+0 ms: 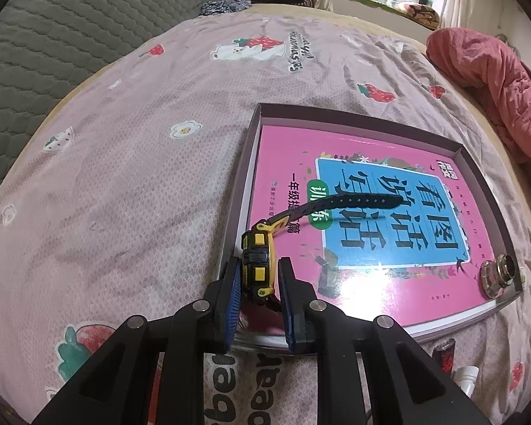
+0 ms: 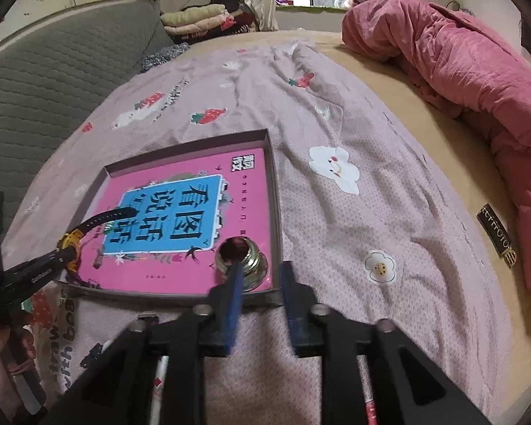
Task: Organize rigid objects
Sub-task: 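Open both grippers to release the watch and brass lid onto the book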
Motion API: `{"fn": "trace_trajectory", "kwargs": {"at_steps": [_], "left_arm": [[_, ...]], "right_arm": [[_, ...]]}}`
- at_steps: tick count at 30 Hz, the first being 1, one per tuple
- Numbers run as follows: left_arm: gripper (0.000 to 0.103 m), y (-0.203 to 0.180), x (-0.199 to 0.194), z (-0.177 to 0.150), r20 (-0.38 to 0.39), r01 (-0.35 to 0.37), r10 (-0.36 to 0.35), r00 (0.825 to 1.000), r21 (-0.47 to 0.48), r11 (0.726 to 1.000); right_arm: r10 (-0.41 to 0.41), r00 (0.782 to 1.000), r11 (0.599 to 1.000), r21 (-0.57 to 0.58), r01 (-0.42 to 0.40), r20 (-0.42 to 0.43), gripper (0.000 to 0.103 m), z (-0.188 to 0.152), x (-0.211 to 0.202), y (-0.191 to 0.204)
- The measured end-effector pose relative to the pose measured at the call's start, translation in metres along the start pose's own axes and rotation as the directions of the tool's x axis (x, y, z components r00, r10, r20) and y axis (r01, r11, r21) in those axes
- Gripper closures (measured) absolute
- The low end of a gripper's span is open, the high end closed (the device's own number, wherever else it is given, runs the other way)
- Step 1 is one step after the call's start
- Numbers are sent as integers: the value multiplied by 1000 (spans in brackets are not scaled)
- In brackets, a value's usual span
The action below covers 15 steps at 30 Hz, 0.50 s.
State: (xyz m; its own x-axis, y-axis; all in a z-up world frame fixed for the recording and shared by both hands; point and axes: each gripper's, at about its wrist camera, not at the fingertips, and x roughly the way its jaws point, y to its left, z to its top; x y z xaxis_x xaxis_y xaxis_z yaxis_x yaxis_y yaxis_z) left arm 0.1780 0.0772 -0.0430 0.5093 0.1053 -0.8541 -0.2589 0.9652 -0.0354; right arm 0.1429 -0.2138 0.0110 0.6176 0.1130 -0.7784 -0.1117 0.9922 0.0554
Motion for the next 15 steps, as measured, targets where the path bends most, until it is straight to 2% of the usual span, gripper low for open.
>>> {"fn": "trace_trajectory", "kwargs": {"at_steps": [1, 2, 10, 15], "left_arm": [[81, 0, 0, 0, 1, 4, -4, 1000, -1, 1000], [81, 0, -1, -1, 1, 5, -5, 1000, -2, 1000], [78, 0, -3, -2, -14, 15, -14, 1000, 10, 1000], [69, -1, -7, -4, -21, 33, -32, 999, 14, 999]], "right_arm": [[1, 1000, 1000, -4, -1, 2, 61, -1, -1, 2], [3, 1000, 1000, -7, -3, 2, 61, -3, -2, 3], [3, 1000, 999, -34, -3, -7, 60, -9, 0, 13], [2, 1000, 999, -42, -2, -1, 58, -9, -2, 16]]}}
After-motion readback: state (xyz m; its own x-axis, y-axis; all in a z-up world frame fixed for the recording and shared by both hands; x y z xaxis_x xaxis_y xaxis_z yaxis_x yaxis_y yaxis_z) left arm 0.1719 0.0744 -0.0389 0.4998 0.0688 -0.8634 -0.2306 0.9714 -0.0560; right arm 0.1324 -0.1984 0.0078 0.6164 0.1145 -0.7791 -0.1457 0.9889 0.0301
